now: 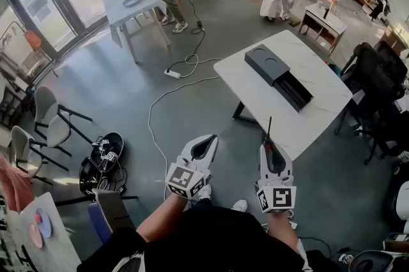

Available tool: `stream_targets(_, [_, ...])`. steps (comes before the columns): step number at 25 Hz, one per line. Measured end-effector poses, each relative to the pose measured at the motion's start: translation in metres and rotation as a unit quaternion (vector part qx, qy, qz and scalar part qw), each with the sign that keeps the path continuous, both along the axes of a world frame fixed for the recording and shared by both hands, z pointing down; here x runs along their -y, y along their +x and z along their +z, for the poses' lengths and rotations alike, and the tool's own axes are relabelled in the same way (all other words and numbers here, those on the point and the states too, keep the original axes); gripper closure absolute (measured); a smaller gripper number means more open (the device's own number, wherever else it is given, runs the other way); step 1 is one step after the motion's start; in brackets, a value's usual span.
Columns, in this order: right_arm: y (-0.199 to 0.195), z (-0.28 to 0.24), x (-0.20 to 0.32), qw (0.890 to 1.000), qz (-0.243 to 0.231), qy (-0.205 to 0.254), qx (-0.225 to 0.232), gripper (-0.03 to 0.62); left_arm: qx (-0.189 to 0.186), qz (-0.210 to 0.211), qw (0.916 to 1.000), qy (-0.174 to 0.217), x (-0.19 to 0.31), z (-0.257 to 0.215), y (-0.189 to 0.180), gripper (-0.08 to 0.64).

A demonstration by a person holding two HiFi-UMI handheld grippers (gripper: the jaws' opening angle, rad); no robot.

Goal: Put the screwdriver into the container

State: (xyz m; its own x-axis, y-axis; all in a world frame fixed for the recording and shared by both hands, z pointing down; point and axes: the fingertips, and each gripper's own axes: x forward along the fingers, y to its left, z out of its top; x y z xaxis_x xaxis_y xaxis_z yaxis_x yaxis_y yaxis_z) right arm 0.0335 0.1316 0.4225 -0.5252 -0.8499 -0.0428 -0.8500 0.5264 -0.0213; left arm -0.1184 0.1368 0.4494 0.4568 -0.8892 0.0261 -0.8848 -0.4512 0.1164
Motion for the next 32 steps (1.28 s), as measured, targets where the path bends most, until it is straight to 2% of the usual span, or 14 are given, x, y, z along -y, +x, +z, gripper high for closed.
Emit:
stream_targets(4, [-0.004,-0.001,0.007,1.000,-0.011,0.009,-0.021,0.506,-0.002,0.001,1.0000,0.000,0.006,0.001,-0.001,0.552])
stream_targets(10, [-0.006,0.000,0.012,1.000,0.000,0.004,-0.012,0.506,-0.003,0.007,1.0000,-0.001,0.012,0.002,-0.001,0.552])
stream_targets(14, [-0.010,-0.001,0.016,1.000,-0.002,0.007,-0.022,0.506,-0.004,0.014,0.9999,-0.002,0.017,0.003,-0.003,0.552])
stream_targets(22, [-0.018,-0.011,0.027,1.000,0.011,0.014,0.013,0.506,0.000,0.030,0.9995,0.004,0.029,0.001,-0.016,0.552])
stream_targets(32, [-0.041,-0.008,0.045,0.999,0.041,0.018,-0.012,0.505,0.002,0.062,0.9980,0.006,0.051,0.008,-0.041,0.552])
